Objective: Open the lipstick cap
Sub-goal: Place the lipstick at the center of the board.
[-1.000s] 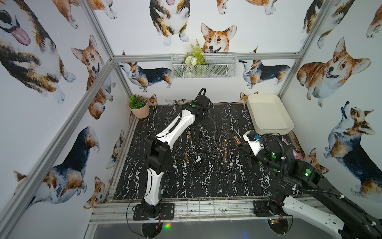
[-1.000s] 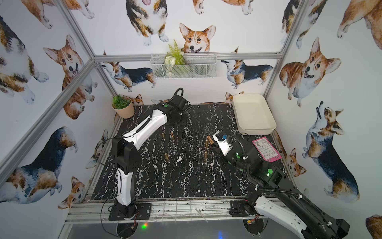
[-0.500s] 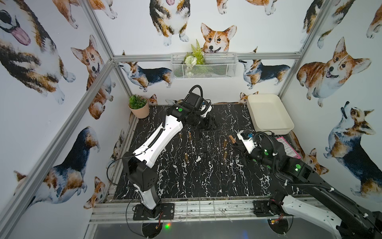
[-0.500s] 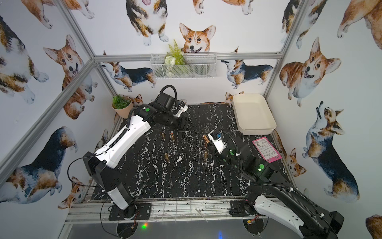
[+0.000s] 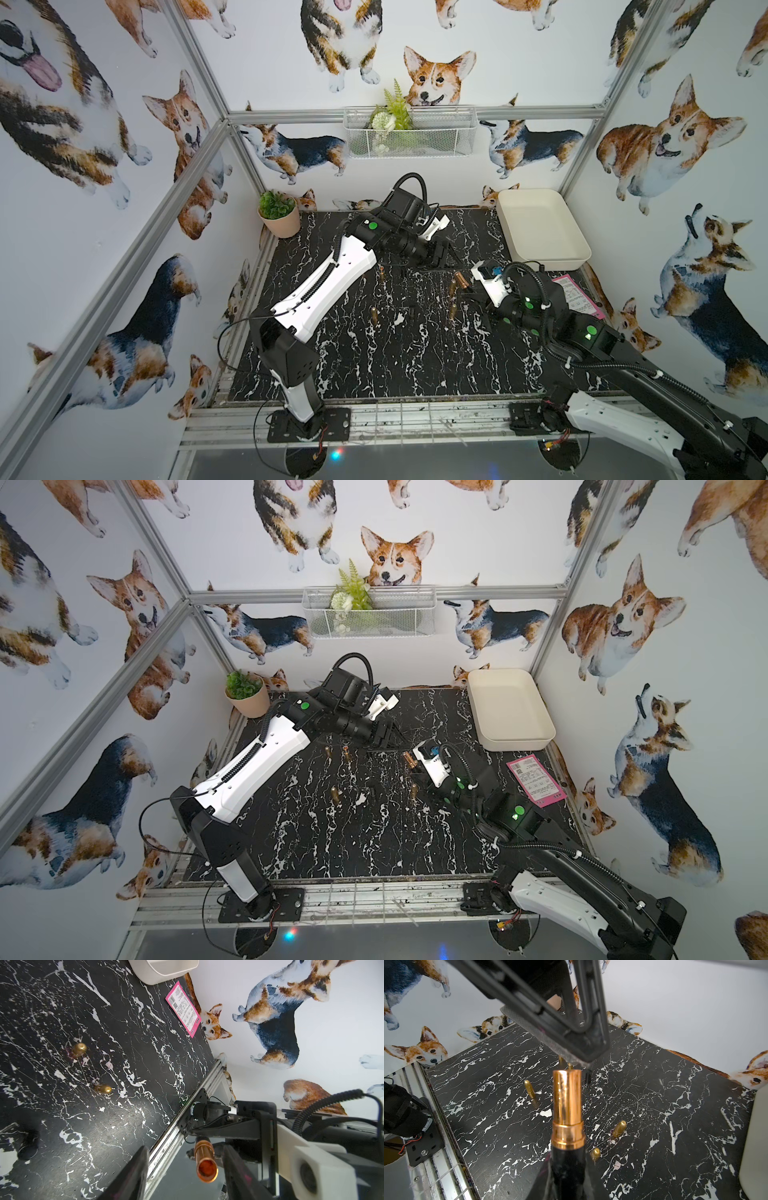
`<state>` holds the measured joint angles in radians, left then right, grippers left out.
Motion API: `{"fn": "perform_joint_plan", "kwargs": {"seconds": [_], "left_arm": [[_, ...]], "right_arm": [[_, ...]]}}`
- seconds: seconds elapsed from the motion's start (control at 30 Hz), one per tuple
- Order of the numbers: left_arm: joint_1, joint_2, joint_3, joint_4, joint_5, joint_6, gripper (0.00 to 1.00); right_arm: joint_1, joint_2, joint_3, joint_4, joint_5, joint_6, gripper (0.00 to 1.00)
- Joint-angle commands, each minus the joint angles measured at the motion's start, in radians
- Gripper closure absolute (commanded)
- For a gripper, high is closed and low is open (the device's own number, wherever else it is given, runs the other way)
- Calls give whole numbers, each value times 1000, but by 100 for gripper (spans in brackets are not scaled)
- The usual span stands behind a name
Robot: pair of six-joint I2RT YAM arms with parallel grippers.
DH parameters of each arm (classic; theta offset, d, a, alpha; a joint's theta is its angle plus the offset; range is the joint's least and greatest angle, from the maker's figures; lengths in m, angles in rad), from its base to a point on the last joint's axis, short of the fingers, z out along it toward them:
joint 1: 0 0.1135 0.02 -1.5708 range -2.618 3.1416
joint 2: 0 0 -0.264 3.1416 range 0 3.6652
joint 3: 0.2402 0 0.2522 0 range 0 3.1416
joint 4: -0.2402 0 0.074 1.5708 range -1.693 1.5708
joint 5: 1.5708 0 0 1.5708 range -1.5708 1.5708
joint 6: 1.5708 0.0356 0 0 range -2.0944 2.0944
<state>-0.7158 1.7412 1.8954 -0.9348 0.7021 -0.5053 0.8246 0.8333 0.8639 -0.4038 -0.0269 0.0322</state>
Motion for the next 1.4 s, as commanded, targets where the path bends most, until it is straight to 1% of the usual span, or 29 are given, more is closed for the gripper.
{"fn": "perform_joint_plan", "kwargs": {"seconds": [0.0, 0.17, 0.27, 0.4, 0.47, 0.7, 0.87, 1.1, 1.23, 1.37], "left_arm": [[-21, 3, -1, 25, 27, -5, 48], [-35, -9, -12, 19, 27, -3, 54], [-37, -8, -16, 10, 27, 2, 60], [-43, -8, -23, 5, 26, 5, 63], [-45, -9, -25, 4, 26, 4, 66], [-51, -6, -26, -10, 25, 12, 69], [-53, 4, -14, -20, 29, 18, 75], [-54, 19, 9, -50, 17, 31, 76], [-54, 29, 22, -56, 13, 36, 72], [-54, 39, 50, -80, -4, 45, 73]], "right_arm": [[2, 7, -3, 46, 0, 10, 100], [2, 13, -3, 52, 8, 9, 100], [2, 19, -2, 54, 8, 8, 100], [2, 23, -2, 54, 12, 6, 100], [2, 23, -2, 55, 17, 6, 100], [2, 22, -5, 62, 22, 8, 100], [2, 23, -5, 59, 24, 7, 100], [3, 24, -6, 62, 17, 3, 100], [2, 28, -2, 60, 7, 0, 100], [2, 26, -2, 58, 8, -2, 100]]}}
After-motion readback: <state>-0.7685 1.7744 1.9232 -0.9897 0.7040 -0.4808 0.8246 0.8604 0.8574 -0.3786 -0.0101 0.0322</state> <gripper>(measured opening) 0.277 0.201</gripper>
